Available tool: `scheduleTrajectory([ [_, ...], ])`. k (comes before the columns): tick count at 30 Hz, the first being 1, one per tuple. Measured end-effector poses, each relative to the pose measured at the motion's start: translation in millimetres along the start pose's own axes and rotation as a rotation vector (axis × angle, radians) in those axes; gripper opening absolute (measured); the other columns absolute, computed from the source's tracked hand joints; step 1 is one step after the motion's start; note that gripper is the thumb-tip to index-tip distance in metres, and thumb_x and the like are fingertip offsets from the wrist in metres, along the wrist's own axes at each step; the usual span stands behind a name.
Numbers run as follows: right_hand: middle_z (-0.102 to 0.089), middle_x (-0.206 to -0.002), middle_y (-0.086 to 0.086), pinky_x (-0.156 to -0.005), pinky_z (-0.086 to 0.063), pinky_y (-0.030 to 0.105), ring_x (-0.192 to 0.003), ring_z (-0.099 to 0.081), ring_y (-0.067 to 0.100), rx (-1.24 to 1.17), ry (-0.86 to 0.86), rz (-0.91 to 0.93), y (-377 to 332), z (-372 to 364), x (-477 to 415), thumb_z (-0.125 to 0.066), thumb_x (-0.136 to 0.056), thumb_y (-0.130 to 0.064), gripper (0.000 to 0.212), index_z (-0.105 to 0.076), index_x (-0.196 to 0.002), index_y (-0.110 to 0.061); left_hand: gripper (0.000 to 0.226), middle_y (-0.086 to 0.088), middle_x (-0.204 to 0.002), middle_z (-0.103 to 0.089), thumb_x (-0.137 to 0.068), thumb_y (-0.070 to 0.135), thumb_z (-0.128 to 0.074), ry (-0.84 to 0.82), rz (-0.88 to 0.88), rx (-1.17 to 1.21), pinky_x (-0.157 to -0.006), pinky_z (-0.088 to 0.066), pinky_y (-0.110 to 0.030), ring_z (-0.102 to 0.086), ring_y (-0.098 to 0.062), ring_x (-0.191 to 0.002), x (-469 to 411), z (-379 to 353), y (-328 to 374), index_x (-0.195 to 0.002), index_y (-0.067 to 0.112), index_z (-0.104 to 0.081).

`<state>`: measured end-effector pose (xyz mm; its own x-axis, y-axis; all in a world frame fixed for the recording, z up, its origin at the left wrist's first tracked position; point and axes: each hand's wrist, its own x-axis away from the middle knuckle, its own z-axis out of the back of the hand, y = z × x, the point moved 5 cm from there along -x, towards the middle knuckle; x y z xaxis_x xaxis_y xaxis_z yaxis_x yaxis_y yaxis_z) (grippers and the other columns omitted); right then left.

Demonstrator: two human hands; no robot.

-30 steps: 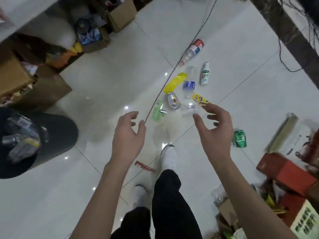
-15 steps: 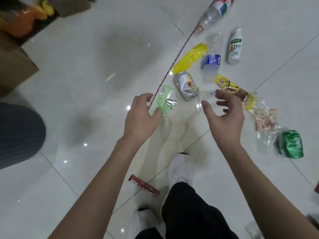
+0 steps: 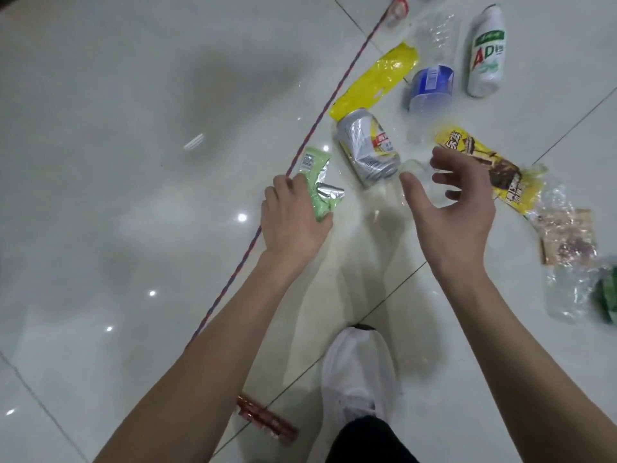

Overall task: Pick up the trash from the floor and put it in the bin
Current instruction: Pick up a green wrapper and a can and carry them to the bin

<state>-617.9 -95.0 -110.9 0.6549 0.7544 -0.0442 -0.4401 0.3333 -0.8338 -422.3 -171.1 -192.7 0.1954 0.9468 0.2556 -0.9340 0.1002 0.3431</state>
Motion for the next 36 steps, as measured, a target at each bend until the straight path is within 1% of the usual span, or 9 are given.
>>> scheduleTrajectory([
  [3, -0.064, -0.123, -0.003, -0.087, -0.045, 0.015, -0.104, -0.064, 0.009, -0.007, 0.008, -0.005, 2, -6, -3, -0.079, -0.084, -0.035, 0.044, -0.066, -0.123, -0.02, 0.058, -0.014, -0.124, -0.049, -0.079, 0.035, -0.071, 0.014, 0.013, -0.041, -0.086, -0.04, -0.038, -0.05, -0.034, -0.106, -5, -1, 3, -0.126, 0.01, -0.05],
  [9, -0.062, -0.119, -0.009, -0.091, -0.05, 0.026, -0.104, -0.064, 0.013, -0.006, -0.014, 0.003, -2, -23, -10, -0.08, -0.084, -0.035, 0.043, -0.066, -0.122, -0.02, 0.045, -0.014, -0.118, -0.06, -0.085, 0.016, -0.052, 0.02, -0.032, -0.078, -0.078, -0.039, -0.04, -0.055, -0.036, -0.1, -5, 4, 7, -0.129, 0.008, -0.053],
  [14, -0.059, -0.111, -0.01, -0.094, -0.051, 0.04, -0.105, -0.064, 0.021, 0.039, -0.027, 0.12, -14, -47, -20, -0.08, -0.083, -0.025, 0.039, -0.067, -0.117, -0.012, 0.044, -0.014, -0.116, -0.064, -0.09, 0.014, -0.052, 0.074, 0.006, 0.108, -0.08, -0.041, -0.044, -0.058, -0.038, -0.101, -8, 17, -7, -0.134, 0.009, -0.053],
  [16, -0.062, -0.112, -0.003, -0.095, -0.05, 0.043, -0.107, -0.063, 0.025, 0.097, -0.045, 0.163, -16, -60, -25, -0.08, -0.083, -0.023, 0.039, -0.068, -0.117, -0.008, 0.04, -0.011, -0.116, -0.064, -0.092, 0.016, -0.053, 0.123, 0.03, 0.225, -0.079, -0.044, -0.043, -0.059, -0.035, -0.102, -8, 26, -14, -0.132, 0.012, -0.054],
  [19, -0.064, -0.125, 0.012, -0.1, -0.047, 0.043, -0.117, -0.059, 0.032, 0.234, -0.125, 0.168, -15, -81, -37, -0.079, -0.082, -0.024, 0.05, -0.066, -0.126, -0.006, 0.035, -0.004, -0.115, -0.066, -0.093, 0.018, -0.052, 0.178, 0.078, 0.388, -0.077, -0.049, -0.04, -0.06, -0.028, -0.1, -8, 39, -24, -0.128, 0.017, -0.055],
  [22, -0.051, -0.148, 0.016, -0.11, -0.038, 0.044, -0.132, -0.05, 0.037, 0.402, -0.264, 0.113, -11, -103, -48, -0.076, -0.083, -0.033, 0.066, -0.056, -0.143, -0.014, 0.037, 0.003, -0.118, -0.066, -0.093, 0.022, -0.052, 0.194, 0.114, 0.458, -0.081, -0.052, -0.04, -0.062, -0.023, -0.098, -11, 50, -35, -0.13, 0.022, -0.053],
  [26, -0.054, -0.141, 0.013, -0.102, -0.038, 0.043, -0.123, -0.053, 0.038, 0.511, -0.298, 0.067, -6, -114, -48, -0.074, -0.084, -0.035, 0.075, -0.046, -0.151, -0.018, 0.037, 0.007, -0.119, -0.065, -0.094, 0.026, -0.053, 0.207, 0.139, 0.526, -0.085, -0.053, -0.041, -0.062, -0.018, -0.098, -8, 63, -49, -0.13, 0.026, -0.052],
  [30, -0.054, -0.139, 0.013, -0.1, -0.042, 0.046, -0.122, -0.053, 0.037, 0.445, -0.302, -0.001, -10, -118, -35, -0.071, -0.089, -0.034, 0.071, -0.043, -0.153, -0.021, 0.037, 0.011, -0.116, -0.065, -0.092, 0.024, -0.054, 0.233, 0.155, 0.566, -0.086, -0.054, -0.039, -0.062, -0.015, -0.096, -4, 75, -60, -0.129, 0.026, -0.053],
  [36, -0.055, -0.135, 0.011, -0.102, -0.049, 0.046, -0.119, -0.059, 0.029, 0.161, -0.305, -0.021, -61, -100, -21, -0.079, -0.085, -0.034, 0.079, -0.043, -0.152, -0.014, 0.035, 0.013, -0.112, -0.064, -0.092, 0.021, -0.054, 0.277, 0.161, 0.612, -0.084, -0.054, -0.031, -0.061, -0.005, -0.091, 13, 120, -73, -0.127, 0.025, -0.055],
])
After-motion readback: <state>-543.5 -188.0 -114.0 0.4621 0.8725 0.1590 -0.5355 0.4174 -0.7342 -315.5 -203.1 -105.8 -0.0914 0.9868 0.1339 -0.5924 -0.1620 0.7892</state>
